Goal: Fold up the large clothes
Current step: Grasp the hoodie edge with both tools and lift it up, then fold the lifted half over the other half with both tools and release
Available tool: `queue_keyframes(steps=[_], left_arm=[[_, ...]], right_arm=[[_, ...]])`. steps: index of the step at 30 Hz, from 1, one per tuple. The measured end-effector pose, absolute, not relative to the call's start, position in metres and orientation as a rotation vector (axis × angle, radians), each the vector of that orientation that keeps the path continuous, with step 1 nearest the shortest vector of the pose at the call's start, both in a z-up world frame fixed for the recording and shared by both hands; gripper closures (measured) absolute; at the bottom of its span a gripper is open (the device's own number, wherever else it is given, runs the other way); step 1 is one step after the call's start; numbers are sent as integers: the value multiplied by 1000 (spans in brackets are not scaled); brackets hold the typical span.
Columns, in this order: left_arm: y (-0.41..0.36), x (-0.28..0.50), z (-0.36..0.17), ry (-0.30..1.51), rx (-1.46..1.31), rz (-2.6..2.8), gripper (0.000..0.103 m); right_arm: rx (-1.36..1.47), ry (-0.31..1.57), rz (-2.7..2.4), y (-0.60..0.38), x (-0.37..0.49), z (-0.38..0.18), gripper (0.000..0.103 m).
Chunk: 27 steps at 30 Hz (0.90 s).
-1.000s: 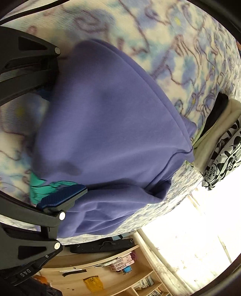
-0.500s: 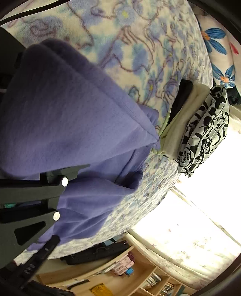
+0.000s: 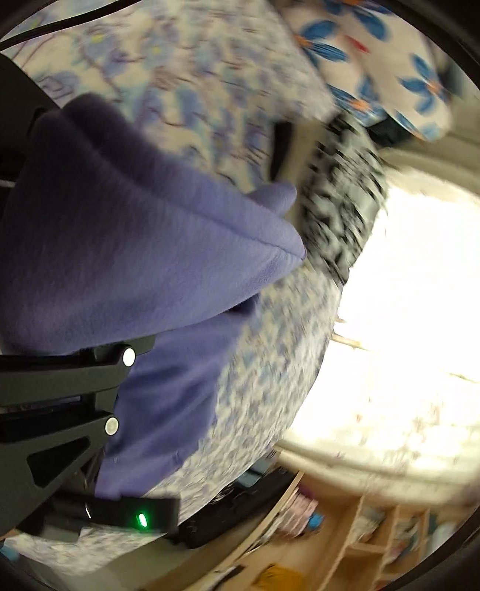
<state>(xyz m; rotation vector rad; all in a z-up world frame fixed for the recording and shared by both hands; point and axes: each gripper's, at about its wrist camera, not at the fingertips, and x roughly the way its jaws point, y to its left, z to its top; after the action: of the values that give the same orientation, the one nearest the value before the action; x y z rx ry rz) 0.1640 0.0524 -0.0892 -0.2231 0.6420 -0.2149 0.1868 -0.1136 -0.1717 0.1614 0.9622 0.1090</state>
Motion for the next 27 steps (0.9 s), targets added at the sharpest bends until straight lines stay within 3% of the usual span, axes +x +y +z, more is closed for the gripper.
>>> queue_keyframes(steps=[7, 15, 27], left_arm=[[-3, 159, -49, 601, -122, -292, 86], [-81, 146, -19, 555, -7, -378, 86], [-212, 146, -54, 651, 178, -486, 86]], right_arm=[[301, 992, 197, -141, 173, -163, 94], [438, 906, 81, -232, 107, -122, 94], [531, 825, -188, -348, 37, -115, 94]])
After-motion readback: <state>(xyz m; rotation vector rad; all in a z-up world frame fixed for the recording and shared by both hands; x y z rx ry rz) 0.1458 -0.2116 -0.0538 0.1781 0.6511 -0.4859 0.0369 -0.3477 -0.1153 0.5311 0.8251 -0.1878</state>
